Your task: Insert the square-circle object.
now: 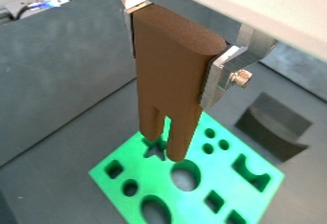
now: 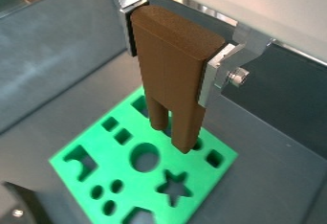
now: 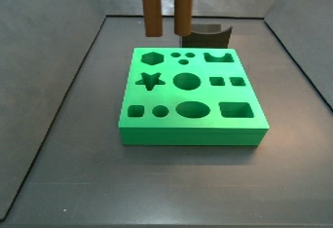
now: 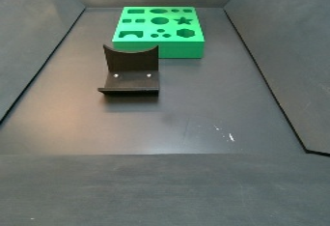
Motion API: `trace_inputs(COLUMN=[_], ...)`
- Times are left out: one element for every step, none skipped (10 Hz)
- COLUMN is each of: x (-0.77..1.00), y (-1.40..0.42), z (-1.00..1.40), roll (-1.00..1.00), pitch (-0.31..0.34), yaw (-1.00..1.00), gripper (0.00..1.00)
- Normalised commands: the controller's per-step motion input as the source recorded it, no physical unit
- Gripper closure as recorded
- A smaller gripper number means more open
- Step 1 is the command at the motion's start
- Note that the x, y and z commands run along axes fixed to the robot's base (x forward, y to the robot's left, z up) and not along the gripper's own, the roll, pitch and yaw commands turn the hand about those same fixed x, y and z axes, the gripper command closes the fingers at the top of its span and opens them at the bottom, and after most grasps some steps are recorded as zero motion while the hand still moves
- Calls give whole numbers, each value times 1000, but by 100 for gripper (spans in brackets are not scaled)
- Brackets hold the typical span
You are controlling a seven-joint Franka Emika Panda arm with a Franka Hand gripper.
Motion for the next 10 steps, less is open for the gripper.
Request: trace_inputs(x=[-329, -277, -143, -186, -186, -86, 0, 123, 226, 291], y=[-969, -969, -931, -891, -677, -169, -43, 0, 74, 91], z=[-957, -986, -960, -994, -1000, -1000, -840, -491, -437, -417], roll=[180, 183, 197, 203, 113, 66, 117, 44, 13, 56], pitch=[-93, -71, -77, -47, 0, -24, -30, 0, 0, 16], yaw=[91, 94, 151, 183, 209, 0, -20, -200, -123, -126], gripper=[100, 100, 100, 100, 100, 100, 100, 100, 100, 100])
